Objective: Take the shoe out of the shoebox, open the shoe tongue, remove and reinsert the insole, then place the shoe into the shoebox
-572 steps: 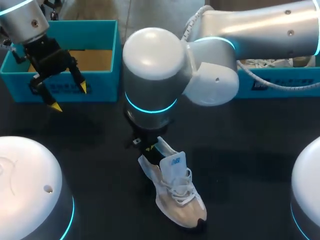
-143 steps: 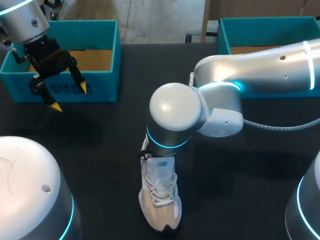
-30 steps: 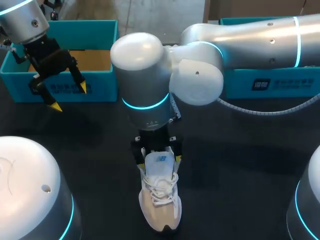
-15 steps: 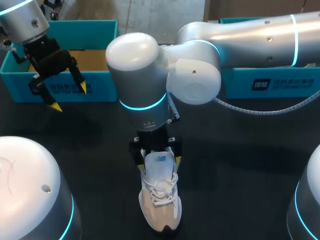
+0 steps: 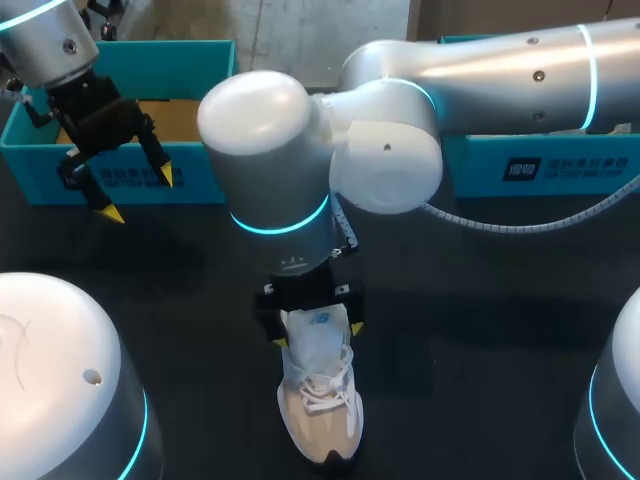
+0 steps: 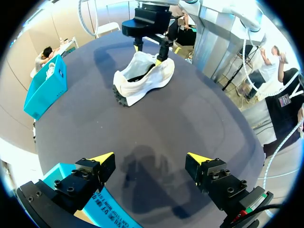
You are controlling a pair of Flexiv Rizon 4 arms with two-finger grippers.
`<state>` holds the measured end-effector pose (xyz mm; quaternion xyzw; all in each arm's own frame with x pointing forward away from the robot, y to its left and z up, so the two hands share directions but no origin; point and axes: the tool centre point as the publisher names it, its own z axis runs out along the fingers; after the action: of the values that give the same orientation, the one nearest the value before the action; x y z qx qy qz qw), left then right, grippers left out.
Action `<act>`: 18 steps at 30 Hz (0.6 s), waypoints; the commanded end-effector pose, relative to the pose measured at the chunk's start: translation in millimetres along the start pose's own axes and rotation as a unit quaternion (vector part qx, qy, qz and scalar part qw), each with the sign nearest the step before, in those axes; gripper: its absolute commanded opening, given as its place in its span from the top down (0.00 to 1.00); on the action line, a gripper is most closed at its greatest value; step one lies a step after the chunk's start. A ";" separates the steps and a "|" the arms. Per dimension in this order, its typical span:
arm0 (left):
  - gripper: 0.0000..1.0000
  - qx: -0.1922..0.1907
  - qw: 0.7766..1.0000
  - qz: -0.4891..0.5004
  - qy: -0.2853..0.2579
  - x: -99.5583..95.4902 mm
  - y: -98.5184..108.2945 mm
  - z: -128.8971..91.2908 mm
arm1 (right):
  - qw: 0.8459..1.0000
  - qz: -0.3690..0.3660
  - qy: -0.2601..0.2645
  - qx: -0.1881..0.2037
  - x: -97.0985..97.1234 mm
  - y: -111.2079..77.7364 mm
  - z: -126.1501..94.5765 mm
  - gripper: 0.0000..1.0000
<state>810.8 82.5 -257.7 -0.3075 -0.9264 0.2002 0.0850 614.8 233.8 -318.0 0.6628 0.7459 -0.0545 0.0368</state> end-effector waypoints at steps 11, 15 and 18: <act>0.00 -0.001 1.000 0.000 0.000 0.6 0.1 -0.4 | 0.999 0.033 0.033 -0.017 -9.4 -49.7 -23.1 0.00; 0.00 -0.001 1.000 0.000 0.000 0.6 0.1 -0.4 | 0.999 0.031 0.032 -0.015 -8.9 -46.3 -22.6 0.53; 0.00 -0.001 1.000 0.000 0.000 0.6 0.1 -0.4 | 0.999 0.023 0.036 -0.022 -6.7 -40.8 -21.5 0.66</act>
<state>810.8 82.5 -257.7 -0.3075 -0.9264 0.2002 0.0850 580.9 221.3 -292.5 0.6591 0.7515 -0.0248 0.0114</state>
